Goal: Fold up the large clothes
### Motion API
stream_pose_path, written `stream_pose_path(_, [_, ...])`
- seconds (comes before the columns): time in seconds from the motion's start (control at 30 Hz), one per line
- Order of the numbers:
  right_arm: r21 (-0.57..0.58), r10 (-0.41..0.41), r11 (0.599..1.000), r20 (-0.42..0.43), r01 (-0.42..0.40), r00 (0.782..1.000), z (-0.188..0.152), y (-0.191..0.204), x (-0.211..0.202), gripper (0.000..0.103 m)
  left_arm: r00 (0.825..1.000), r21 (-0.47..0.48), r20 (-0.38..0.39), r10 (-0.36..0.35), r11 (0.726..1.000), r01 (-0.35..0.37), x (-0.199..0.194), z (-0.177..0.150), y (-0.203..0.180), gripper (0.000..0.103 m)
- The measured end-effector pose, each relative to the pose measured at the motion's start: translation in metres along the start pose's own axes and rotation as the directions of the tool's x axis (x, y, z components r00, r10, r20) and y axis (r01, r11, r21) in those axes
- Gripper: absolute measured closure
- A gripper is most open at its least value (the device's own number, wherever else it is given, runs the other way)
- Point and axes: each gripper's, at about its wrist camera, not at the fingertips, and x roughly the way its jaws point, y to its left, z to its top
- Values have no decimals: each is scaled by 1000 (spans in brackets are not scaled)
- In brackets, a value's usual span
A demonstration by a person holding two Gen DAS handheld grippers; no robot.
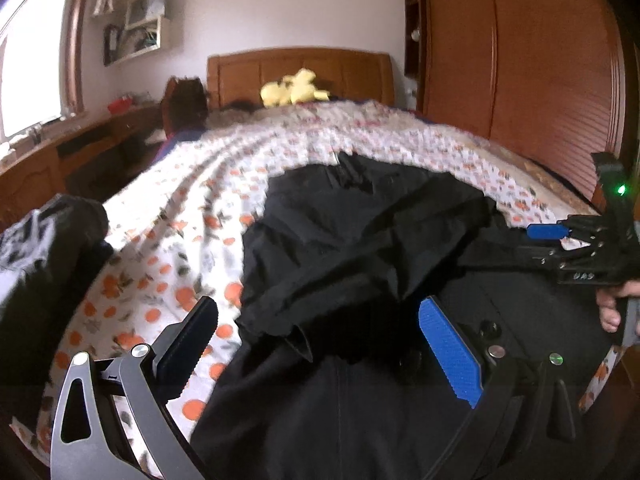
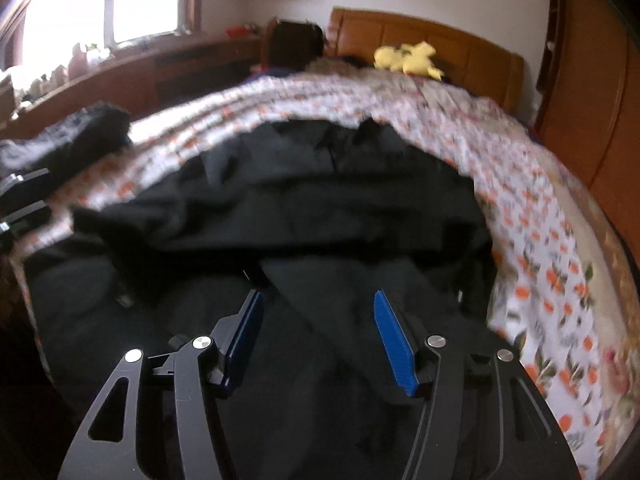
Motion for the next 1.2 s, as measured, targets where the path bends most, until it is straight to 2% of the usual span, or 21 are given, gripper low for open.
stream_pose_path(0.13, [2,-8,1000,-28,8,1000,-22,-5,19,48,995,33,-104,-5,999,9,25,-14,-8,19])
stream_pose_path(0.17, [3,-5,1000,-25,5,1000,-25,-4,20,48,992,33,-122,-7,999,11,29,-17,-8,21])
stream_pose_path(0.27, [0,4,1000,-6,-4,1000,-25,-4,15,48,985,27,-171,-1,1000,6,41,-28,-5,36])
stream_pose_path(0.33, [-2,11,1000,-2,-11,1000,-25,-4,12,48,982,25,-191,8,1000,-3,47,-31,-2,56])
stream_pose_path(0.37, [-5,11,1000,-2,-11,1000,-25,-4,12,48,981,23,-196,11,1000,-7,49,-32,-1,61])
stream_pose_path(0.43, [-12,9,1000,-1,-9,1000,-24,-3,10,48,976,16,-218,5,1000,-2,55,-34,1,85])
stream_pose_path(0.5, [-10,8,1000,-1,-8,1000,-24,-3,9,48,971,9,-237,-19,1000,21,59,-35,2,103])
stream_pose_path(0.6, [-7,8,1000,-2,-8,1000,-21,-2,6,48,977,12,-204,-56,998,60,47,-31,-2,103])
stream_pose_path(0.73, [-21,15,1000,12,-15,1000,-13,5,2,48,987,12,-121,-102,995,104,12,-23,-8,103])
stream_pose_path(0.83, [-34,27,999,20,-27,999,-5,13,2,48,991,4,-94,-91,996,91,-1,-25,-5,103])
stream_pose_path(0.93, [-42,45,998,30,-44,999,1,22,4,48,994,-10,-98,-55,998,54,1,-27,6,102])
stream_pose_path(0.97, [-45,49,998,31,-48,998,2,25,5,48,994,-10,-103,-47,999,46,3,-28,8,96])
stream_pose_path(1.03, [-50,59,997,29,-58,998,2,31,9,48,993,-28,-112,-33,999,30,8,-28,16,48])
stream_pose_path(1.07, [-50,63,997,27,-62,998,2,33,11,48,994,-34,-109,-24,999,21,9,-28,20,38])
stream_pose_path(1.1, [-52,68,996,24,-66,997,1,36,14,48,994,-41,-105,-13,999,8,11,-27,23,34])
stream_pose_path(1.17, [-52,72,996,19,-71,997,-1,39,18,48,994,-56,-106,-19,998,13,18,-21,28,34])
stream_pose_path(1.2, [-51,74,996,17,-73,997,-2,40,20,48,994,-66,-107,-23,998,16,21,-19,29,39])
